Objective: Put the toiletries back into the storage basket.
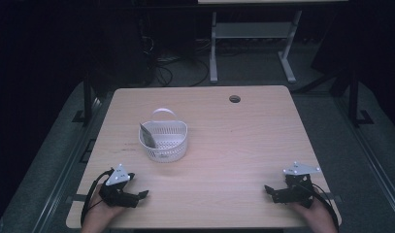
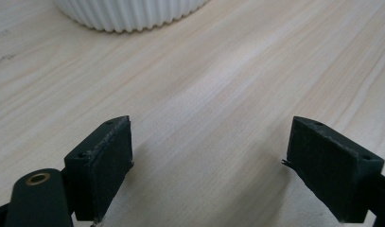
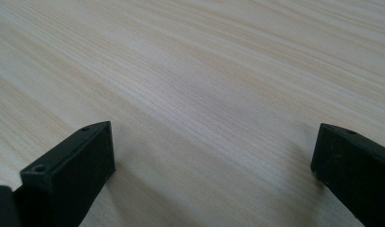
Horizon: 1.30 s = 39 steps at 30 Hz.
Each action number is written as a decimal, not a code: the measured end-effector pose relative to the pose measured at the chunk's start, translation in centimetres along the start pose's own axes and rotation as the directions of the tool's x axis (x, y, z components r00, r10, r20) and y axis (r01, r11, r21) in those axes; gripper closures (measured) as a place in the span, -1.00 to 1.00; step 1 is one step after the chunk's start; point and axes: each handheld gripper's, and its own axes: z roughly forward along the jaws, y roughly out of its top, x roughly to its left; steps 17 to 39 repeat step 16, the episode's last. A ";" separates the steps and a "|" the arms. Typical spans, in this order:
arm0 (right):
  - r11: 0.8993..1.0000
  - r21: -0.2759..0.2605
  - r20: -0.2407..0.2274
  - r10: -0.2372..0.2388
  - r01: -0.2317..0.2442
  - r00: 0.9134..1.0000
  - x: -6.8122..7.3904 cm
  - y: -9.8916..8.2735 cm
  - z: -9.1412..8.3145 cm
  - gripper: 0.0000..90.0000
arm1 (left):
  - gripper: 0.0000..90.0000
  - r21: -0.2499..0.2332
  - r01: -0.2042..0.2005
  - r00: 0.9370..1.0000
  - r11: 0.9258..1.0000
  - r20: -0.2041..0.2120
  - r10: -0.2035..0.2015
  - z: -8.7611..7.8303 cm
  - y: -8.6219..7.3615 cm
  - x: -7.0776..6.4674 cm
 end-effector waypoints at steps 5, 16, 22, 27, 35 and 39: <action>1.000 0.000 0.000 0.000 0.000 1.000 0.0 0.0 0.0 -1.00 | -0.69 -0.018 -0.006 1.000 1.000 -0.002 0.006 0.1 -0.2 -0.1; 1.000 0.000 0.000 0.000 0.000 1.000 0.0 0.0 0.0 -1.00 | -0.71 -0.016 -0.004 1.000 1.000 -0.003 0.004 0.1 -0.2 -0.1; 1.000 0.000 0.000 0.000 0.000 1.000 0.0 0.0 0.0 -1.00 | -0.71 -0.016 -0.004 1.000 1.000 -0.003 0.004 0.1 -0.2 -0.1; 1.000 0.000 0.000 0.000 0.000 1.000 0.0 0.0 0.0 -1.00 | -0.71 -0.016 -0.004 1.000 1.000 -0.003 0.004 0.1 -0.2 -0.1; 1.000 0.000 0.000 0.000 0.000 1.000 0.0 0.0 0.0 -1.00 | -0.71 -0.016 -0.004 1.000 1.000 -0.003 0.004 0.1 -0.2 -0.1; 1.000 0.000 0.000 0.000 0.000 1.000 0.0 0.0 0.0 -1.00 | -0.71 -0.016 -0.004 1.000 1.000 -0.003 0.004 0.1 -0.2 -0.1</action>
